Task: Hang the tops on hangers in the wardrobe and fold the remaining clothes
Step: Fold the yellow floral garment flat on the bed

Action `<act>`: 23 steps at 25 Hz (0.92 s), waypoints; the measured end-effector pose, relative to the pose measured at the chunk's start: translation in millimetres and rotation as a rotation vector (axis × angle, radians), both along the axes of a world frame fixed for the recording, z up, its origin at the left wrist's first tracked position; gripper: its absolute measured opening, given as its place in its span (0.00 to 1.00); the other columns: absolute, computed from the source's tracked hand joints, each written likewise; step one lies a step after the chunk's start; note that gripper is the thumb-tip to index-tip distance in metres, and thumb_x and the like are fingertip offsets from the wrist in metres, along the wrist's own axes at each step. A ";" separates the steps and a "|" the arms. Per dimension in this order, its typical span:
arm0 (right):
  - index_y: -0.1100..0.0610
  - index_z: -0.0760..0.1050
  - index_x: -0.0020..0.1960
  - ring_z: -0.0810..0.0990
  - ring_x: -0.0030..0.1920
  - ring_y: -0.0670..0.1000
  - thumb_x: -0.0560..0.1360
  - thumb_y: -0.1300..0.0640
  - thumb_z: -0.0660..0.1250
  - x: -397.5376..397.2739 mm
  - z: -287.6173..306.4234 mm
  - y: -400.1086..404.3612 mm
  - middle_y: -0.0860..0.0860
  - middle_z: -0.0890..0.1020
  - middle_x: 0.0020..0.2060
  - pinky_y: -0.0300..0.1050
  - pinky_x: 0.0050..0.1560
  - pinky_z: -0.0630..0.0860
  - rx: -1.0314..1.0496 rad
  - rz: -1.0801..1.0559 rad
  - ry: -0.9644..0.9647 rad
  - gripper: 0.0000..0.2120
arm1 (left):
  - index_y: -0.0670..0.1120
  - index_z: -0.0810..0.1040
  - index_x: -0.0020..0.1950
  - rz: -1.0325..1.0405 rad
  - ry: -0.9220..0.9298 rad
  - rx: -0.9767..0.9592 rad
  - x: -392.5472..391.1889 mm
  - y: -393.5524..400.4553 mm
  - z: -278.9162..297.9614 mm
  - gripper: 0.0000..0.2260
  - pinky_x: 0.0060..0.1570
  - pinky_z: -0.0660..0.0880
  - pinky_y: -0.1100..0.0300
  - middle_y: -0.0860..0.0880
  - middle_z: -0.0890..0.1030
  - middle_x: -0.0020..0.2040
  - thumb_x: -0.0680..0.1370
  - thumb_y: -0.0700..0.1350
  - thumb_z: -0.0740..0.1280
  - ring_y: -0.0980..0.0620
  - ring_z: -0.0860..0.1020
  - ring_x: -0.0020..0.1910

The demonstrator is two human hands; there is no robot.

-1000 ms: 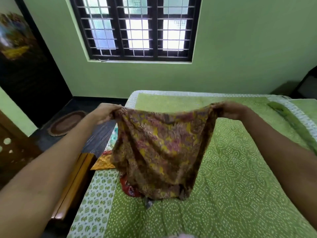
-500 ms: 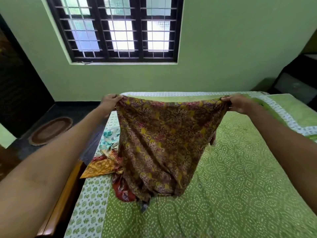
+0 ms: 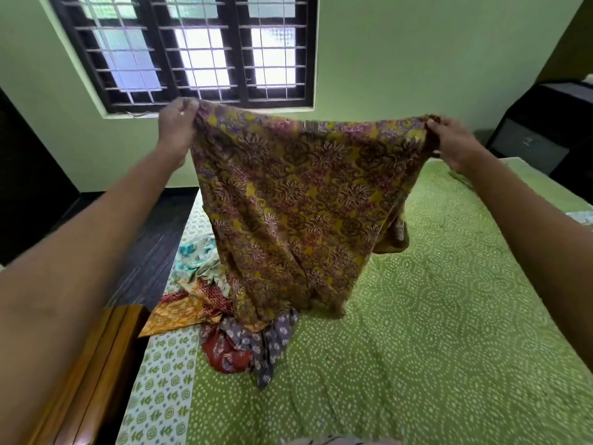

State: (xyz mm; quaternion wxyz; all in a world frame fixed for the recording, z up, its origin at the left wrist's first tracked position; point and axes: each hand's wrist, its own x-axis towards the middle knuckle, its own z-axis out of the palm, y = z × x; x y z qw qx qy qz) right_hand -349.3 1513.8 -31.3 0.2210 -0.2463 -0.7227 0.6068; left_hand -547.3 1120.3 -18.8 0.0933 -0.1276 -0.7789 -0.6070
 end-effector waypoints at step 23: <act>0.62 0.70 0.39 0.76 0.28 0.52 0.79 0.67 0.54 1.4 -198.5 -61.6 0.56 0.75 0.34 0.35 0.22 0.74 -0.505 -0.018 -0.331 0.11 | 0.42 0.71 0.34 0.105 -0.628 -0.052 63.4 -68.1 -211.4 0.13 0.24 0.70 0.66 0.40 0.74 0.35 0.79 0.40 0.62 0.52 0.75 0.29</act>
